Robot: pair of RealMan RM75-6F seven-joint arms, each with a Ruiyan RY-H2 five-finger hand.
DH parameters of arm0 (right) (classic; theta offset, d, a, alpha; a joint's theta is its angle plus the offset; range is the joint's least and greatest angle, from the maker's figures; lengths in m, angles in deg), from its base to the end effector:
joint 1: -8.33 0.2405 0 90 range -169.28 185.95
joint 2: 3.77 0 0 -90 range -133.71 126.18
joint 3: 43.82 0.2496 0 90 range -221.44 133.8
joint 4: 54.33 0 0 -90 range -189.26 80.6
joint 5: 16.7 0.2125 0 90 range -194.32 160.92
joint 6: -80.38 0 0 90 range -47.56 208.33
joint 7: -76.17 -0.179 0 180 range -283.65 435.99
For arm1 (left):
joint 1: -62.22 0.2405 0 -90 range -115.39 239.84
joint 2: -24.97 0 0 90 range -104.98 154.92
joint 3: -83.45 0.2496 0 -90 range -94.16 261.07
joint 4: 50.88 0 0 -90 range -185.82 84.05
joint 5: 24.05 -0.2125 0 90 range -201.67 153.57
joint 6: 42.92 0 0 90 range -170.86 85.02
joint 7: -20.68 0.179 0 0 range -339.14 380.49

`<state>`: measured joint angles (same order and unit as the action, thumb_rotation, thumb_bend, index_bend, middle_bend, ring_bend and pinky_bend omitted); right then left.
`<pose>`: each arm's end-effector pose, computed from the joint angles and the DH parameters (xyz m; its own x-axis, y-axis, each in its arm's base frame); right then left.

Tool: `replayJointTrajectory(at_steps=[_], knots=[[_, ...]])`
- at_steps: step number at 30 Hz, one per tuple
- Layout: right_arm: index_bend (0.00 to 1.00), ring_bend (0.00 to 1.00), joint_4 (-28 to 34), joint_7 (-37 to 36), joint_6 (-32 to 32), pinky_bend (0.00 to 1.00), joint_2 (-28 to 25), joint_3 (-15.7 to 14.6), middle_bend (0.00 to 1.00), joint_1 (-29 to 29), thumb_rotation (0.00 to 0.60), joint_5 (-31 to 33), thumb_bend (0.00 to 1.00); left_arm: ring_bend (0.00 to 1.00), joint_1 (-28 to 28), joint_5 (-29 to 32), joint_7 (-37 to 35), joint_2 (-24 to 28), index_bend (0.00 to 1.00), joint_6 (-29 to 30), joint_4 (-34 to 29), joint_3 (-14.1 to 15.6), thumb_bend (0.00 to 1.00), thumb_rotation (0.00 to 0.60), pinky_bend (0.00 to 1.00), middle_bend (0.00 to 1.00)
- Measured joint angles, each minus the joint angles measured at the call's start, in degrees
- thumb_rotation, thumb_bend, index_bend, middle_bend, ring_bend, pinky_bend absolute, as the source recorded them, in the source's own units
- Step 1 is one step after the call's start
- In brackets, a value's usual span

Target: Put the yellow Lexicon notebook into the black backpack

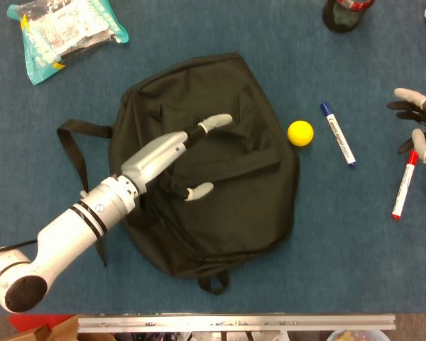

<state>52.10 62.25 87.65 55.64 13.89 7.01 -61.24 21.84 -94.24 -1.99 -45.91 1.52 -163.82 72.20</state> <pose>-0.2208 -0.2989 0.1220 -0.5701 -0.5602 0.6009 -0.8215 0.3806 -0.4246 -0.0707 0.2965 0.0076 -0.1915 0.6989 0.6891 0.8941 -0.1654 0.4163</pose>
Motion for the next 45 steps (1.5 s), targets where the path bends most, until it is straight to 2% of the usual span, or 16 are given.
replayJointTrajectory(at_steps=[4,8,13,22,26,29,35,45], knots=[[0.01,0.07,0.0,3.1,-2.8,0.35,0.2,-0.8,0.12,0.0,0.600,-3.7,0.70,0.00,1.1,-0.9,1.7,0.2,0.04,3.6,2.0,-0.1,0.31,0.600,0.09,0.07],[0.06,0.07,-0.2,6.3,-8.2,0.35,0.4,-2.4,0.14,-0.1,0.600,-8.8,0.69,0.00,2.3,-1.4,4.1,0.5,0.10,7.0,5.5,0.0,0.31,0.600,0.09,0.09],[0.10,0.07,-1.1,8.7,-15.4,0.35,1.2,-4.8,0.17,-0.3,0.600,-15.3,0.68,0.00,4.4,-1.6,5.2,0.4,0.12,11.6,10.5,0.0,0.31,0.600,0.09,0.11],[0.14,0.07,-3.8,11.3,-28.9,0.35,2.2,-11.8,0.18,0.3,0.600,-31.0,0.43,0.01,8.7,-4.6,5.9,0.0,0.14,19.5,17.5,0.9,0.31,0.600,0.09,0.11],[0.14,0.07,-5.5,12.2,-36.7,0.35,2.2,-16.5,0.19,0.9,0.600,-39.0,0.31,0.01,10.9,-6.5,6.6,-0.1,0.15,23.8,19.6,1.5,0.31,0.600,0.10,0.11],[0.14,0.07,-7.2,12.9,-43.1,0.33,2.3,-19.8,0.19,1.4,0.600,-43.1,0.26,0.02,13.0,-8.0,7.6,-0.1,0.16,27.6,21.8,2.1,0.31,0.600,0.10,0.12],[0.14,0.07,-10.9,14.2,-55.0,0.32,2.5,-25.9,0.20,2.0,0.600,-47.2,0.18,0.03,17.5,-11.0,12.0,0.3,0.16,33.8,25.4,4.3,0.31,0.600,0.10,0.12],[0.14,0.07,-14.0,16.4,-67.2,0.31,2.8,-34.2,0.21,3.0,0.600,-49.1,0.15,0.06,24.1,-11.7,18.5,3.9,0.21,37.8,24.3,8.2,0.31,0.600,0.11,0.14]])
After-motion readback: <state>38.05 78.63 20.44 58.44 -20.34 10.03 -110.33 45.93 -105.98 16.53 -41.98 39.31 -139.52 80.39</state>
